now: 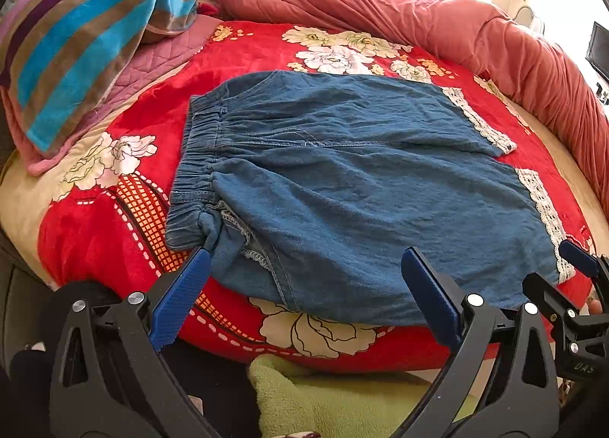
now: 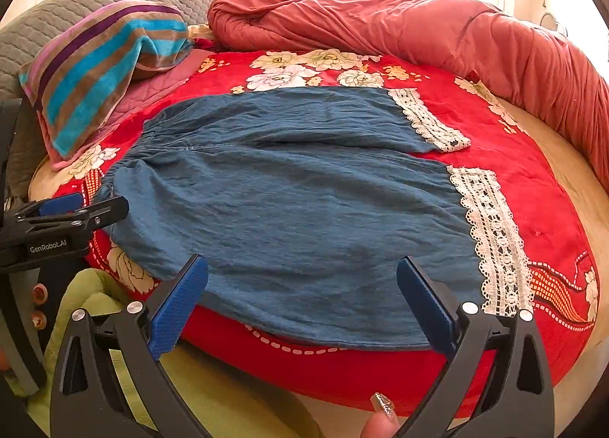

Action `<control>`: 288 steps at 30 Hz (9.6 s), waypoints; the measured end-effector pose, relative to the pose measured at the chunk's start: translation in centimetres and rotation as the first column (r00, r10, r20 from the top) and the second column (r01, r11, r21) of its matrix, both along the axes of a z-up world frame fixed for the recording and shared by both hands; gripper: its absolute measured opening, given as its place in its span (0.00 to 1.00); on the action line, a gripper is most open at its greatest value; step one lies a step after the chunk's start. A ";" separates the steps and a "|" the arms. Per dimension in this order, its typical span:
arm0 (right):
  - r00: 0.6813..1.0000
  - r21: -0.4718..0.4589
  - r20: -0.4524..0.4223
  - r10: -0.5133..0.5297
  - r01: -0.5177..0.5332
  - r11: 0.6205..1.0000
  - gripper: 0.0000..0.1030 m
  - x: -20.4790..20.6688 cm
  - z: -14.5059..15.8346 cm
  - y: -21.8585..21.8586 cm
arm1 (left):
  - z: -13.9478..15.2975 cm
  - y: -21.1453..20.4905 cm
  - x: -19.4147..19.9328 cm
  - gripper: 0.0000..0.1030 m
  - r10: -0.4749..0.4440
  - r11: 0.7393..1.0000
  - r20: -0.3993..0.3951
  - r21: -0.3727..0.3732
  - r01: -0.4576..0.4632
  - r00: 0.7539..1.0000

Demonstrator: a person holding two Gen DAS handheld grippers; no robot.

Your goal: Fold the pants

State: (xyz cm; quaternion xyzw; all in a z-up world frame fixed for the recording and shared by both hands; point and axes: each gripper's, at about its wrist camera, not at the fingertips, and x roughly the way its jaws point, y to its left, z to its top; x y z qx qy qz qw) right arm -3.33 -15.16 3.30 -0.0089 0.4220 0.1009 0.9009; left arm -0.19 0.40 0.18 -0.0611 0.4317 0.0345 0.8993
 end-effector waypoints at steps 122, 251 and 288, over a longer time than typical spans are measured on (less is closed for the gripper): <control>0.778 -0.275 -0.109 0.619 -0.622 0.733 0.80 32.7 -5.6 19.1 | -0.7 14.0 16.3 0.26 0.004 1.000 0.115 -0.001 -0.004 0.993; 0.985 0.129 -0.004 0.175 -0.173 0.976 0.67 15.5 2.6 -2.7 | 1.6 -2.4 1.0 0.64 -0.347 0.926 0.074 -0.128 0.354 0.935; 0.995 0.178 -0.031 -0.092 0.096 0.979 0.06 18.1 2.0 -13.0 | -3.6 -8.1 6.0 0.29 -0.449 0.877 0.009 -0.189 0.442 0.894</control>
